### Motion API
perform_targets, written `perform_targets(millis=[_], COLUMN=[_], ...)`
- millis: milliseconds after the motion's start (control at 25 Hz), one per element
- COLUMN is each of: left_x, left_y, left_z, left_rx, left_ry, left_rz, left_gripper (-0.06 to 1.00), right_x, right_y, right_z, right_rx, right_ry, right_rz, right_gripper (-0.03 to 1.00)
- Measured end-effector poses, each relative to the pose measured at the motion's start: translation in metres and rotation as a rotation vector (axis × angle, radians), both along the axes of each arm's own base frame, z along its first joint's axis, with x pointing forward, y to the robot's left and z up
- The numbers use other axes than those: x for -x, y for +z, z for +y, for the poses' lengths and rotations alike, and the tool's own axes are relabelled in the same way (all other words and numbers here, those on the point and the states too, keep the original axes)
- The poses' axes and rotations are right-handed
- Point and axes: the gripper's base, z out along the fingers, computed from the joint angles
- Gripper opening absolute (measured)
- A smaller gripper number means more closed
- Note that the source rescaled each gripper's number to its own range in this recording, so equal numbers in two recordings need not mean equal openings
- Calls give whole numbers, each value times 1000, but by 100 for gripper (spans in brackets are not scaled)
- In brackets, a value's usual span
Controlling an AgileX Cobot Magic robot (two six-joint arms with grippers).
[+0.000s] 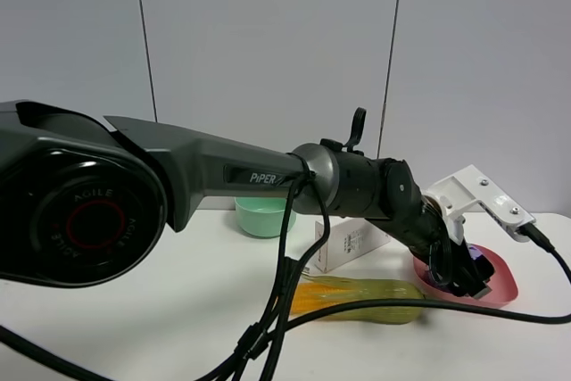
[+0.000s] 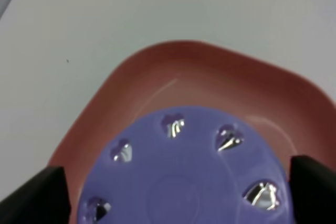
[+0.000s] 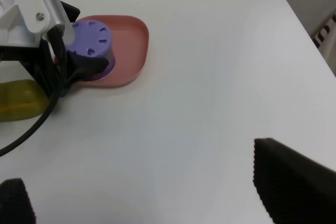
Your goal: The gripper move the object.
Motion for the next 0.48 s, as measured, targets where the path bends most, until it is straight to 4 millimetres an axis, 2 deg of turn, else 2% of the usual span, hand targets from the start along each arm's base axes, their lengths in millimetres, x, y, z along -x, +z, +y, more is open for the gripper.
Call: perform_targets(millis=[120,240,320,480], left_x=[0,3,7,15], left_y=[1,12,32,101], left_z=[0,1,3,17], left_rx=[-1,-24,-48,-97], left_ry=[-2,-26,-55,-69], left_rz=[2,18,28,54], left_gripper=[51,51,51,51], right_x=[0,0,0,0], right_y=[0,0,0,0], right_z=[0,0,0,0], right_rx=[0,0,0,0], right_ry=[0,0,0,0], right_rz=[0,0,0,0], right_gripper=[100,100,100,100])
